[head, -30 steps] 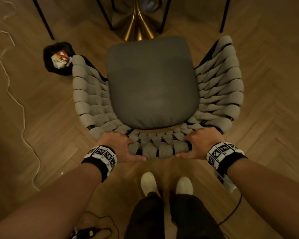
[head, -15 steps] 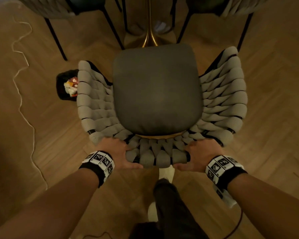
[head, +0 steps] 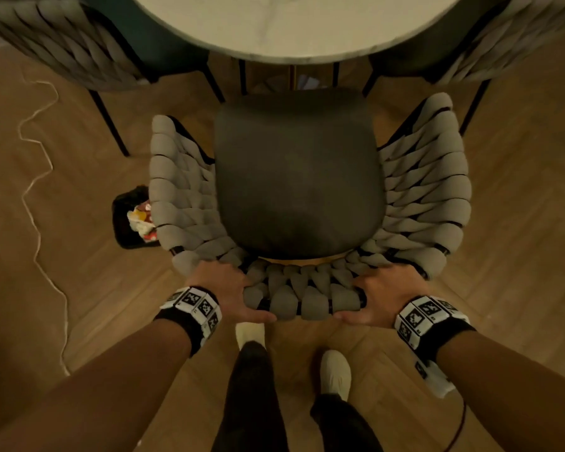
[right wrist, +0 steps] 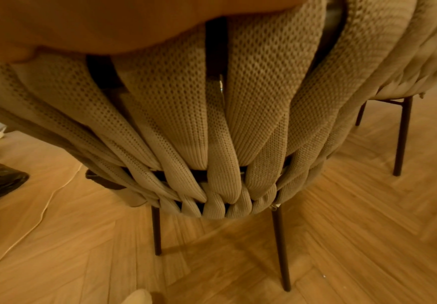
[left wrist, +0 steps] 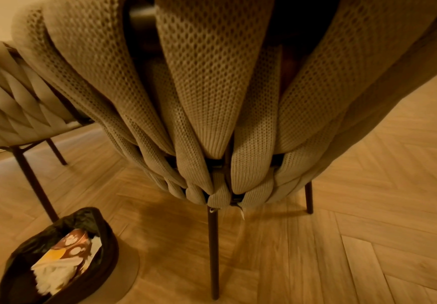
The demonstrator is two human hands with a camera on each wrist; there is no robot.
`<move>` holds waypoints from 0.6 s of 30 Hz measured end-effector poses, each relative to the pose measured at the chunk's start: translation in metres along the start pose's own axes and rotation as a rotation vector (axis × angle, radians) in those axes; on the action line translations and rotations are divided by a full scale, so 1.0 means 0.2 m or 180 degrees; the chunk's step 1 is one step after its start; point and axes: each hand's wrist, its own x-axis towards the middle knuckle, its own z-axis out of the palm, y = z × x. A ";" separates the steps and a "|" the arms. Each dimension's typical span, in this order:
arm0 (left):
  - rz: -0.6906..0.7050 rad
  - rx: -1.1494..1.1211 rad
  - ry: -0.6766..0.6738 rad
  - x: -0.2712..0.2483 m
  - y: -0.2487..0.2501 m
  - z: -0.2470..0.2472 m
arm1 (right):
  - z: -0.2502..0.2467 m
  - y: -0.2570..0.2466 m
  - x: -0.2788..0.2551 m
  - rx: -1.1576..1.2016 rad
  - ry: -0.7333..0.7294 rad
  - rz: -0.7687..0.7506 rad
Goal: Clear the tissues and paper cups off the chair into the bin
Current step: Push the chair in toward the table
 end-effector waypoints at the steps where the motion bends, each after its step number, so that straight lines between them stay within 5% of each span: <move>1: 0.0005 -0.0007 -0.0037 0.03 -0.04 -0.03 | -0.04 0.00 0.03 -0.0029 0.0061 -0.0018; 8: 0.0132 0.0161 -0.0183 0.14 -0.29 -0.18 | -0.18 -0.08 0.21 -0.0036 0.0005 0.0147; 18: 0.0149 0.0026 -0.0356 0.10 -0.27 -0.25 | -0.33 -0.13 0.18 0.0063 -0.0338 0.0117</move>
